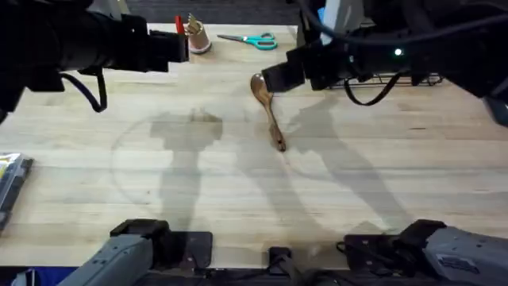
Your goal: Pick up the spoon on the table one by one and put them onto the rack
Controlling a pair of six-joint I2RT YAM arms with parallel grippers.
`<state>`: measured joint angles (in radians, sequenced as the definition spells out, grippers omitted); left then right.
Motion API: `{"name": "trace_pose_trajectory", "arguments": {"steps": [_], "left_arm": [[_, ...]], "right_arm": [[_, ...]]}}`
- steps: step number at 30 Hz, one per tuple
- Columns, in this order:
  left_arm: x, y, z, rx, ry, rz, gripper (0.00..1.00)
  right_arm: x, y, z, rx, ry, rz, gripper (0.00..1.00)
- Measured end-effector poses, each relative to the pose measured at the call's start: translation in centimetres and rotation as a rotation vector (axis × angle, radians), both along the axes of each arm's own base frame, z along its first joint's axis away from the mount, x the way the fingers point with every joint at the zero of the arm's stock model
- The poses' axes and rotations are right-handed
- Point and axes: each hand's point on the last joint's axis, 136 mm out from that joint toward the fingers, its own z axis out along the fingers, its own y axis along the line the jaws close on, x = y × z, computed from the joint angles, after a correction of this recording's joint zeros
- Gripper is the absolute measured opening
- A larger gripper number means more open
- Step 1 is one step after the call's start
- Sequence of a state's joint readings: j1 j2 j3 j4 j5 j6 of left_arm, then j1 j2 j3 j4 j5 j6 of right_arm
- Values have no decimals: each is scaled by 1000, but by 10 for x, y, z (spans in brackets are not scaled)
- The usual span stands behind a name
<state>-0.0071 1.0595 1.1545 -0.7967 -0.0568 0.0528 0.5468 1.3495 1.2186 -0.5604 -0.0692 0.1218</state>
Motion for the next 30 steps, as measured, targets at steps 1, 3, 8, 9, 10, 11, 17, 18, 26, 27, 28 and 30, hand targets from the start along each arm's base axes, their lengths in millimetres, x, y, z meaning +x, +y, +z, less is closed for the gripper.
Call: {"name": "trace_pose_trajectory", "arguments": {"steps": [1, 3, 8, 9, 10, 11, 17, 18, 26, 27, 28, 30], "left_arm": [[0, 0, 0, 0, 0, 0, 993], [0, 0, 0, 0, 0, 0, 993], [0, 0, 0, 0, 0, 0, 993], [0, 0, 0, 0, 0, 0, 993], [0, 0, 0, 0, 0, 0, 993], [0, 0, 0, 0, 0, 0, 993], [0, 0, 0, 0, 0, 0, 993], [0, 0, 0, 0, 0, 0, 994], [0, 0, 0, 0, 0, 0, 993], [0, 0, 0, 0, 0, 0, 993], [0, 0, 0, 0, 0, 0, 993], [0, 0, 0, 0, 0, 0, 993]], "right_arm": [[2, -3, -1, 8, 14, -49, 992], [6, -9, -7, 24, 51, -136, 992], [9, -6, -29, 36, 138, -254, 992], [9, -4, -34, 32, 152, -260, 992], [8, -1, -39, 27, 166, -263, 992], [8, 2, -44, 20, 177, -266, 992], [7, 11, -75, -24, 244, -276, 992], [8, 13, -81, -33, 254, -276, 992], [11, 18, -118, -88, 319, -283, 992], [13, 19, -120, -85, 316, -284, 992], [16, 21, -123, -82, 313, -284, 992], [20, 25, -131, -83, 313, -284, 992]]}}
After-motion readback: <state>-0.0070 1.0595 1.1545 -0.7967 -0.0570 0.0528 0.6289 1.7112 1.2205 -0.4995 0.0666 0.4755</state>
